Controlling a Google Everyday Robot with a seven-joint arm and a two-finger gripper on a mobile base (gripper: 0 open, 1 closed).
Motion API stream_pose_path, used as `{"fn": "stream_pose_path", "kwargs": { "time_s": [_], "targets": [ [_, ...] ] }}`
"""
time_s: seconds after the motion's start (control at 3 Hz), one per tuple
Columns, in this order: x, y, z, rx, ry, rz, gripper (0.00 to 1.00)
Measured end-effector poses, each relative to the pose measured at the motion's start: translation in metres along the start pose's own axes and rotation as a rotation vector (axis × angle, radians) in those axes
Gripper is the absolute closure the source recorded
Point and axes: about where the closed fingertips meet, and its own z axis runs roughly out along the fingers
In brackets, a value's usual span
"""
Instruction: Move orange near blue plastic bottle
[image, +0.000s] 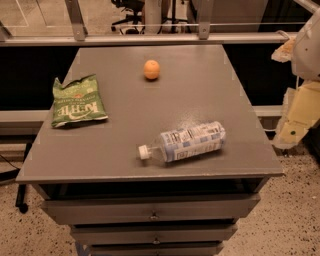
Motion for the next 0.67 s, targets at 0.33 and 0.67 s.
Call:
{"fn": "stream_pose_path", "kwargs": {
  "time_s": [0.33, 0.67],
  "targets": [
    [0.0, 0.0, 0.0, 0.0, 0.0, 0.0, 0.0],
    [-0.012, -0.012, 0.009, 0.017, -0.045, -0.007, 0.0]
  ]
}}
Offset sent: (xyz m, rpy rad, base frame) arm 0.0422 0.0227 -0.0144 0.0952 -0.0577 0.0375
